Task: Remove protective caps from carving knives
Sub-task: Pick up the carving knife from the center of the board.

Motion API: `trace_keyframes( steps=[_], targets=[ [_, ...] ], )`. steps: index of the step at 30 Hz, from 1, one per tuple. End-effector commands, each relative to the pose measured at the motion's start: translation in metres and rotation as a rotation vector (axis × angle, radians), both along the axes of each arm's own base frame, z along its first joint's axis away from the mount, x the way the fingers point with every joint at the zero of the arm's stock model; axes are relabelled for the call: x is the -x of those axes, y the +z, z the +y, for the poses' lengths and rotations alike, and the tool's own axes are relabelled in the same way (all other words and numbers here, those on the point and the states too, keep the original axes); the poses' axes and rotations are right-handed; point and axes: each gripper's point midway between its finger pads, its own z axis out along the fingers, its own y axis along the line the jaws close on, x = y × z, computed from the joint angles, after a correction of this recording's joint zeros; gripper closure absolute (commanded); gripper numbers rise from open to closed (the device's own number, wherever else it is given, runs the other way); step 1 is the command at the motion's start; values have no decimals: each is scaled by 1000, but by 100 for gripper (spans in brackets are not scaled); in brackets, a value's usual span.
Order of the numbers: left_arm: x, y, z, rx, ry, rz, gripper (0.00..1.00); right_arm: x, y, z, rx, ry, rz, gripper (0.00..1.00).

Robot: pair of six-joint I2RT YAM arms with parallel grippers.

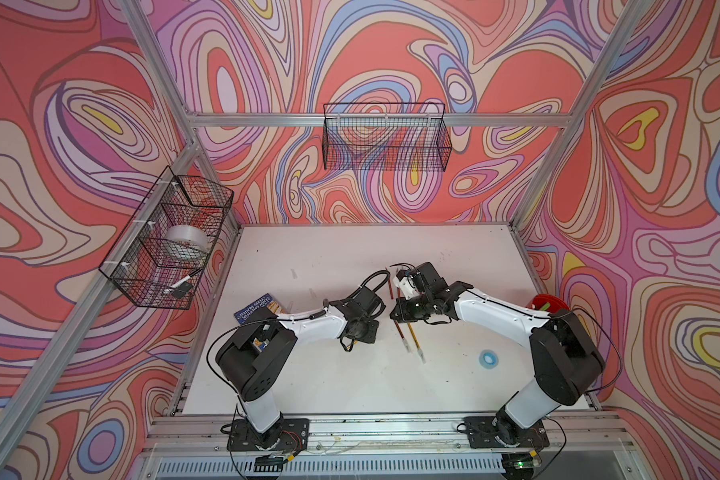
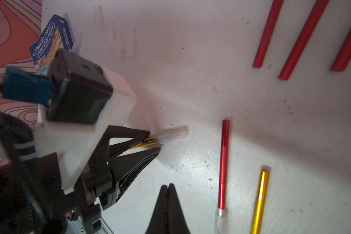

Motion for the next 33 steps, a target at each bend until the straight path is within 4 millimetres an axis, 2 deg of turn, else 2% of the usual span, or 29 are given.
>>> trace_keyframes(
  steps=[1,5,12,15,19,24,30,32,33],
  targets=[
    [11,-11,11,-66,-15,46,80,2,6,-4,-14,1,-4,99],
    [17,-12,12,-60,-17,60,92,1,5,-4,-23,-1,5,99],
    [18,-7,11,-42,-18,53,99,0,5,-1,-53,-2,22,98],
    [18,12,1,28,-38,34,100,3,6,7,-93,19,49,94],
    [19,51,-17,168,-71,-10,100,4,10,17,-150,38,73,74],
    [20,87,-26,268,-88,-52,100,5,15,27,-206,60,104,61],
    [20,97,-30,293,-91,-46,100,4,31,36,-284,71,99,57],
    [20,99,-31,298,-89,-48,100,5,33,36,-289,70,96,58],
    [19,100,-32,303,-89,-52,100,4,33,36,-288,69,94,62]
  ],
)
